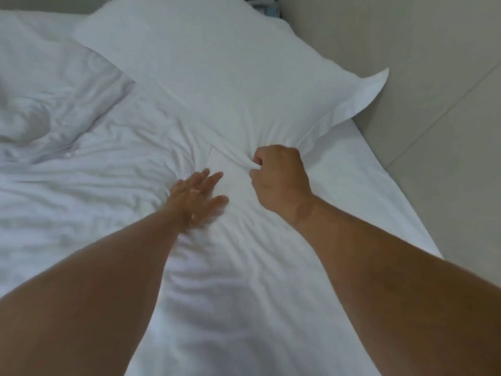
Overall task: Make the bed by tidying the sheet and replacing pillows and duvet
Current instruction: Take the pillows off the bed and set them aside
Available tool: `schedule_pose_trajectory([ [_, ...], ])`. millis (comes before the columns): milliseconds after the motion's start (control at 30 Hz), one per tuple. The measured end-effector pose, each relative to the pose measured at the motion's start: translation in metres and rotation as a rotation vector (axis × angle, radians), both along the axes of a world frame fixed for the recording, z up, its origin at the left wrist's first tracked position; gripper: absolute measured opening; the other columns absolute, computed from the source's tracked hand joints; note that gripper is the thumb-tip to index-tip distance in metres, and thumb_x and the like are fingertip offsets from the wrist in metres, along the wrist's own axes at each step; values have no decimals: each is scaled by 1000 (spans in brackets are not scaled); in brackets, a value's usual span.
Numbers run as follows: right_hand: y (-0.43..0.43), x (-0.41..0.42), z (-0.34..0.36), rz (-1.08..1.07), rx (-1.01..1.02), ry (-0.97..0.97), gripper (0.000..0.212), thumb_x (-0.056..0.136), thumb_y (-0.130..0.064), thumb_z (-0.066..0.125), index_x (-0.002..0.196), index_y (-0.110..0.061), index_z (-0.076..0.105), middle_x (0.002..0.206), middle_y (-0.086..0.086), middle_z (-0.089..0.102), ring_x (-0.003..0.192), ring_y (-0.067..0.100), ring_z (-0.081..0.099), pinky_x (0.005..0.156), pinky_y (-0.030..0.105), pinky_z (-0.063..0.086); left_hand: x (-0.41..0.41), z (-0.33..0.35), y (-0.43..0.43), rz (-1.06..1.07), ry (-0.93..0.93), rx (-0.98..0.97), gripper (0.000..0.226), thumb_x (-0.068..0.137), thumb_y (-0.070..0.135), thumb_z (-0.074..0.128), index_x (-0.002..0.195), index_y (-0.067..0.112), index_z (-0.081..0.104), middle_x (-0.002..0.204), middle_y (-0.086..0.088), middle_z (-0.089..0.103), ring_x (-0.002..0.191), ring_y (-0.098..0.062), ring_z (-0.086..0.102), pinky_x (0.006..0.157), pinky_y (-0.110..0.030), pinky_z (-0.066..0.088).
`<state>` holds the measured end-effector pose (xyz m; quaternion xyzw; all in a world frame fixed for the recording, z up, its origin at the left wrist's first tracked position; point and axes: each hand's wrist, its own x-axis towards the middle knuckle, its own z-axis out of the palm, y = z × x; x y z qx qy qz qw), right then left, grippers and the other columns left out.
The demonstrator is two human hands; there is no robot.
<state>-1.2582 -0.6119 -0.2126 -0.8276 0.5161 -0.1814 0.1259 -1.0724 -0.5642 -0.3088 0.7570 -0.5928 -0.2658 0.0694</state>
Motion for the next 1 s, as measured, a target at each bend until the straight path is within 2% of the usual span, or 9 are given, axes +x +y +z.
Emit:
schedule_pose_trajectory([
  [100,72,-25,0,16,112,-45,26,86,-15,65,69,-19,46,73,0,49,72,24,54,66,28,38,-15,26,61,330,657,-39,49,102,43,51,149,31,45,158,2,40,146,-19,36,121,-36,28],
  [300,243,-43,19,26,299,-90,6,73,-31,62,71,-26,58,71,-8,54,69,18,62,60,26,45,-56,69,173,834,1215,-48,54,89,74,55,120,33,70,130,7,65,122,-17,62,113,-49,42],
  [367,290,-38,37,108,431,-27,19,62,-43,68,73,-29,61,71,-13,53,63,6,61,53,20,47,-73,88,204,919,1127,-54,66,77,75,70,128,34,62,127,8,68,119,-22,65,107,-50,48],
  [467,306,-37,72,154,575,184,27,93,-52,54,111,-33,63,100,-10,61,87,11,58,83,27,50,-80,106,232,975,943,-41,108,50,82,81,141,38,40,129,4,65,111,-27,67,98,-49,54],
  [600,228,-86,93,13,296,339,46,97,-63,35,90,-24,58,96,-4,67,96,19,65,78,32,48,-74,131,213,938,750,-45,116,69,72,77,157,40,9,147,-3,49,131,-32,53,108,-46,46],
  [700,154,-119,88,-67,258,202,52,73,-82,57,91,-33,54,97,-9,56,96,17,58,85,35,48,-77,140,184,801,606,-45,120,71,77,69,159,36,-1,157,-12,37,139,-33,44,114,-44,38],
  [767,110,-133,83,-152,361,204,85,59,-92,60,121,-35,50,128,-3,49,123,21,47,104,43,41,-80,142,172,789,588,-7,124,68,82,67,160,35,-3,156,-14,39,138,-35,44,112,-43,39],
  [867,83,-146,72,-302,623,-16,136,46,-101,56,157,-33,16,162,2,25,147,27,28,118,50,29,-83,141,164,834,615,17,128,67,75,75,160,34,-3,154,-14,43,135,-37,47,109,-45,42],
  [1000,107,-133,75,-256,683,-209,116,56,-86,70,149,-24,38,144,-5,54,129,21,53,105,33,43,-78,141,178,800,702,-107,121,58,66,84,157,33,23,143,-3,57,126,-30,57,109,-45,45],
])
